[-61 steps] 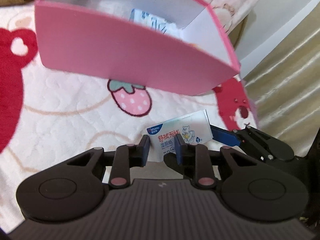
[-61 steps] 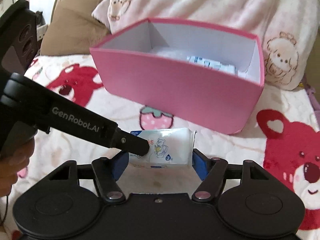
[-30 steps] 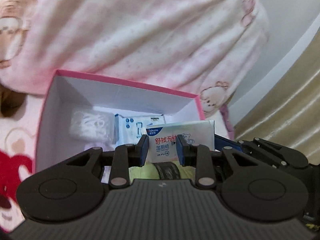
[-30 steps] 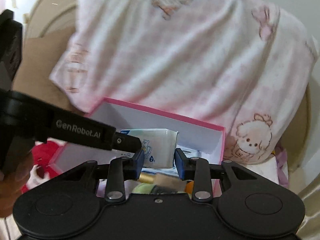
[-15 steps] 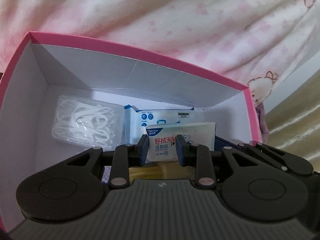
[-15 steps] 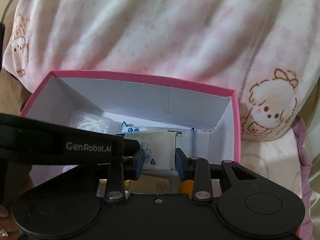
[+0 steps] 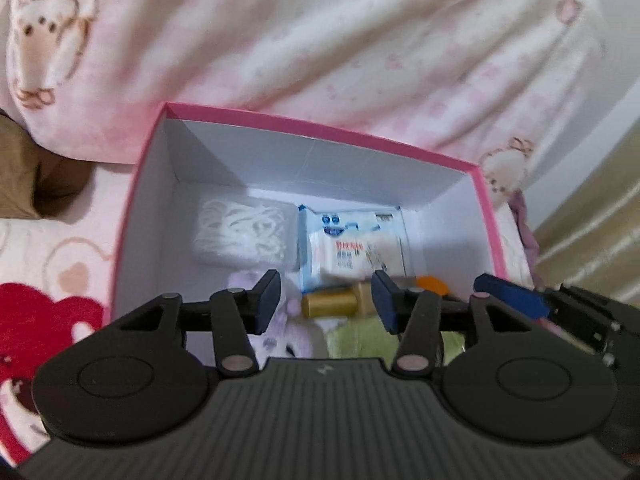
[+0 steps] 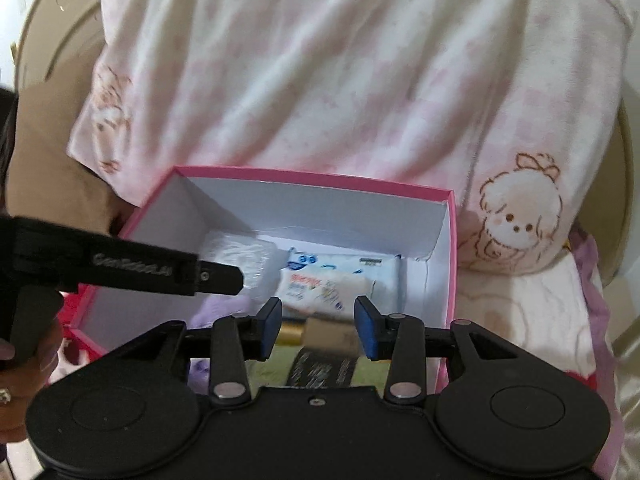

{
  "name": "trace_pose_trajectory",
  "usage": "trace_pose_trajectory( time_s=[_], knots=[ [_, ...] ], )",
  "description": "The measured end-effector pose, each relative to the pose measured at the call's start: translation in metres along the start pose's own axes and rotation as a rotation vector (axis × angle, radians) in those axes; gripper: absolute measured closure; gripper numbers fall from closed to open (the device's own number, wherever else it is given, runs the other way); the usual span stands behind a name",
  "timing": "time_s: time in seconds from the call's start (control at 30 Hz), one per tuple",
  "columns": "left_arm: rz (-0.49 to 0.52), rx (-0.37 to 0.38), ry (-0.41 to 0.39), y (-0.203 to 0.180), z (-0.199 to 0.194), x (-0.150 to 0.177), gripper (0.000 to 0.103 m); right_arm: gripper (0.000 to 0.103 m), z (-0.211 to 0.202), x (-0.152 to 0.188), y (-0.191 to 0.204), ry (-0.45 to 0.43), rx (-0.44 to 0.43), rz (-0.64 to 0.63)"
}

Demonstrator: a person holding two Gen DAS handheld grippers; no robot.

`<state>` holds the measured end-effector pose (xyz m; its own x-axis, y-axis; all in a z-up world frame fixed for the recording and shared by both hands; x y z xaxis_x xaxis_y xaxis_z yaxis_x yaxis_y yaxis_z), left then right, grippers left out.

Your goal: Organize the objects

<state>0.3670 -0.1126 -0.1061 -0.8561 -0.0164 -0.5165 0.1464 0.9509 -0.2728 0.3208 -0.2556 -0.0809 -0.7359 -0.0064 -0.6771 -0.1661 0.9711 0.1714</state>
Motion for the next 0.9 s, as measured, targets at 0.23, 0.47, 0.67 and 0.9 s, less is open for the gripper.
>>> trace_pose_trajectory(
  time_s=[0.23, 0.47, 0.67, 0.9],
  knots=[
    [0.042, -0.054, -0.037, -0.003, -0.068, 0.012, 0.049, 0.058, -0.056, -0.009, 0.011, -0.011, -0.035, 0.036],
    [0.092, -0.082, -0.058, -0.008, -0.133, 0.034, 0.04, 0.054, -0.109, -0.005, 0.037, -0.023, -0.02, -0.018],
    [0.131, -0.094, -0.044, -0.01, -0.167, 0.062, 0.033, 0.039, -0.139, 0.011, 0.052, -0.017, 0.003, -0.057],
    [0.131, -0.092, -0.033, -0.004, -0.182, 0.102, 0.032, 0.03, -0.154, 0.036, 0.058, -0.015, 0.008, -0.036]
  ],
)
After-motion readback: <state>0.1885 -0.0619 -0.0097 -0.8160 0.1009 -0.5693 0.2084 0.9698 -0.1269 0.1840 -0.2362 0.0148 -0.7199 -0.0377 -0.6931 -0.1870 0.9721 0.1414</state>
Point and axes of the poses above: each gripper's, at about its wrist camera, not at the fingertips, and z roughly the way its jaws point, y to its left, x to its underside, the point moved 7 cm from there along z, roughly the way its jaws point, and after that the axes turned 5 degrees about -x, right-handed, at the moved point
